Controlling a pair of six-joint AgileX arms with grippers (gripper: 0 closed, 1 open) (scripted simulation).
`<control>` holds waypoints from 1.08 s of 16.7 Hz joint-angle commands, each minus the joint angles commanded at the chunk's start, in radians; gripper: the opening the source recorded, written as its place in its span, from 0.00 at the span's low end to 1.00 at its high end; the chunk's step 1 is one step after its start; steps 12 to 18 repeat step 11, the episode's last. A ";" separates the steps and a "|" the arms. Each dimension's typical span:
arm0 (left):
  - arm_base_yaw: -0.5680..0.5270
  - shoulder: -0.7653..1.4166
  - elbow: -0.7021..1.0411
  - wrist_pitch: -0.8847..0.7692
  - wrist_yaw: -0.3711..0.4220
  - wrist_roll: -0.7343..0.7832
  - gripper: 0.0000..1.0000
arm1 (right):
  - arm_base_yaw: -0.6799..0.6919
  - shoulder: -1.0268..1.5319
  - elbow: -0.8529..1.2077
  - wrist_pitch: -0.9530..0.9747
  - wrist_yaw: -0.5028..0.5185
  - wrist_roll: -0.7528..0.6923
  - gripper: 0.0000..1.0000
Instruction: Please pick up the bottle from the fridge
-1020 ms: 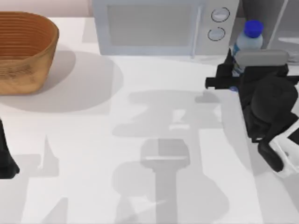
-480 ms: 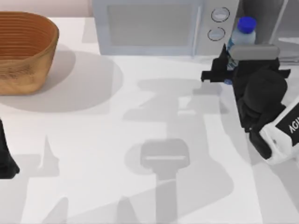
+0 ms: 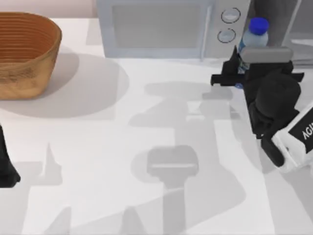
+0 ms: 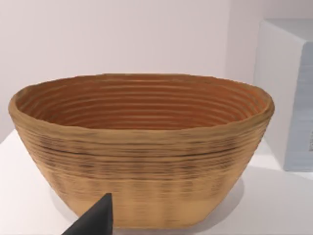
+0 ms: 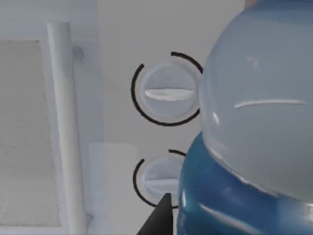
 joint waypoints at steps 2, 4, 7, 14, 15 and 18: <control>0.000 0.000 0.000 0.000 0.000 0.000 1.00 | 0.000 0.000 0.000 0.000 0.000 0.000 0.75; 0.000 0.000 0.000 0.000 0.000 0.000 1.00 | 0.000 0.000 0.000 0.000 0.000 0.000 0.90; 0.000 0.000 0.000 0.000 0.000 0.000 1.00 | 0.000 0.000 0.000 0.000 0.000 0.000 1.00; 0.000 0.000 0.000 0.000 0.000 0.000 1.00 | 0.000 0.000 0.000 0.000 0.000 0.000 1.00; 0.000 0.000 0.000 0.000 0.000 0.000 1.00 | 0.000 0.000 0.000 0.000 0.000 0.000 1.00; 0.000 0.000 0.000 0.000 0.000 0.000 1.00 | 0.000 0.000 0.000 0.000 0.000 0.000 1.00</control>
